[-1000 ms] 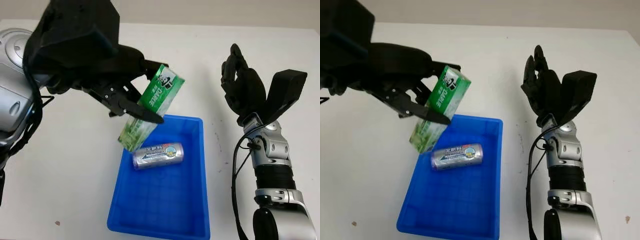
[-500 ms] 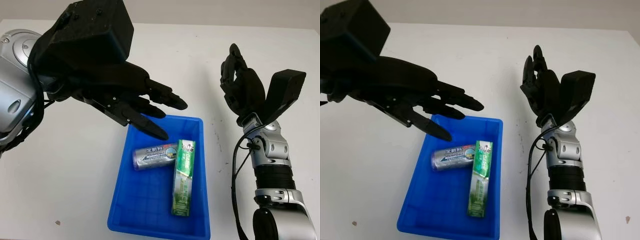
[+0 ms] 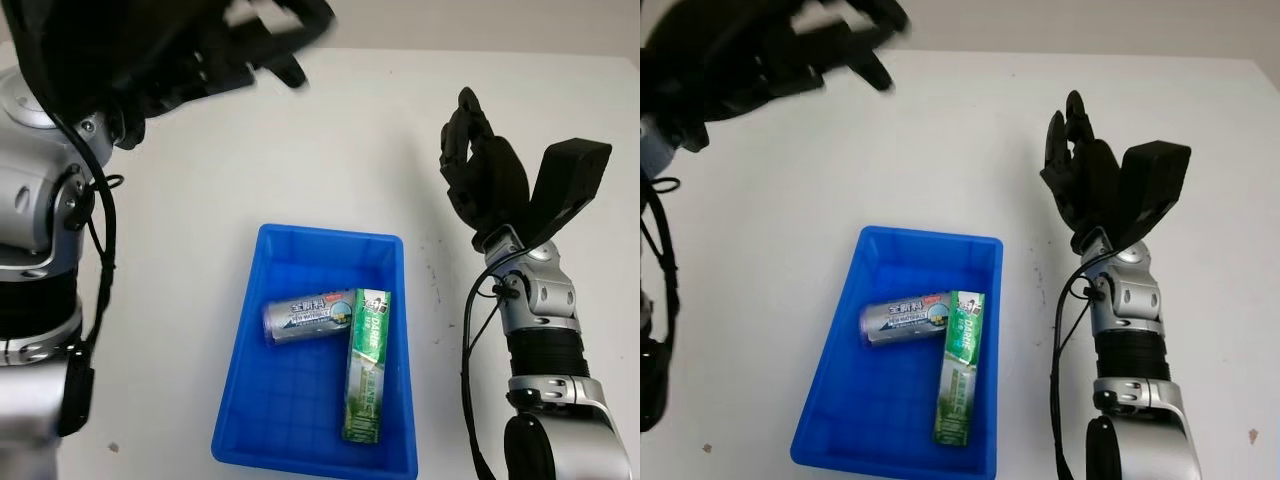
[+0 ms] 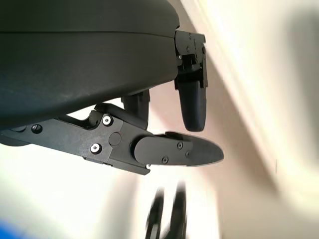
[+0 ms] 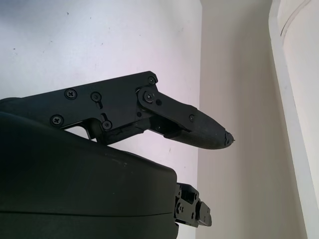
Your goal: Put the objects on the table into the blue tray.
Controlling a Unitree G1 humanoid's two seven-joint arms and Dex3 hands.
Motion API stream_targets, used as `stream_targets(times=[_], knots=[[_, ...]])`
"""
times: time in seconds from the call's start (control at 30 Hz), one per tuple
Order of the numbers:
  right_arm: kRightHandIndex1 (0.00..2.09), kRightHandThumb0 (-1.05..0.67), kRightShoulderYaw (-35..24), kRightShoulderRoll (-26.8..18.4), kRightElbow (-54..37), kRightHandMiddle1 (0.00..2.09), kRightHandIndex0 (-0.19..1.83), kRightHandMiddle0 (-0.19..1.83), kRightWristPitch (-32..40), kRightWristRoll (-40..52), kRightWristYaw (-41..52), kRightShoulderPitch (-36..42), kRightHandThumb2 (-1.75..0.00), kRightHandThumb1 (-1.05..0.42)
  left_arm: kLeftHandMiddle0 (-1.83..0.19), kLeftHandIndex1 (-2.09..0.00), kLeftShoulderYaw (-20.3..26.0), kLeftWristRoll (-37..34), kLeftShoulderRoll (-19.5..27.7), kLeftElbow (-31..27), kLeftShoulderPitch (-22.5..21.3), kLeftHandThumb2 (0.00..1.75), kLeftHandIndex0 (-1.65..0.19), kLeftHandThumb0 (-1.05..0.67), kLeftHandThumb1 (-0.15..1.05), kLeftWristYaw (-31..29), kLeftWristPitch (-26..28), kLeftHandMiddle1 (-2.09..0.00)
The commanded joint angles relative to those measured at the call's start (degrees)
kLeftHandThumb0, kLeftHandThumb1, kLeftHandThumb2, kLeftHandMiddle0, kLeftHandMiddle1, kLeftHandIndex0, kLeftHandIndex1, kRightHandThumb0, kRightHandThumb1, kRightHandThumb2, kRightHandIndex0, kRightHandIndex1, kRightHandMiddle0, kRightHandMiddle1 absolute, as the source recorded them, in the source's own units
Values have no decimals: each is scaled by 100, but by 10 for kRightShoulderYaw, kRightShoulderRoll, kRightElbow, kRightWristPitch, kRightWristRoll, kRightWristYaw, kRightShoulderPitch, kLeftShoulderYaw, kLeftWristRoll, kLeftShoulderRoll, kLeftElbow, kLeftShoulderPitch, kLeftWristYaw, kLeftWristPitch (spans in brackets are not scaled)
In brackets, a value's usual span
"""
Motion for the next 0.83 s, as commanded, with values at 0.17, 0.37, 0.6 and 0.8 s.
stream_targets(times=[0.17, 0.37, 0.6, 0.8], knots=[[0, -64, 1, -6, 12, 0, -19, -19, -27, -15, 2, -13, -80, -105, -22, -70, 18, 16, -18, 172, 70, 42, 5, -54, 105, 12, -218, -22], [0, -66, -5, 4, 43, 0, -19, -19, -49, -7, 4, -21, -81, -105, 17, -6, 10, 9, 0, 303, 65, 54, 18, -62, 105, -52, -233, -1], [0, -69, -7, 3, 50, 0, -19, -19, -49, -4, -1, -22, -79, -105, 19, 0, 13, 1, -1, 380, 47, 62, 19, -77, 105, -84, -259, 0], [0, -70, -9, 1, 29, 0, -19, -19, -40, 2, 0, -11, -78, -105, 19, 0, 21, -31, -28, 320, 87, 59, 19, -78, 105, -80, -233, 0]])
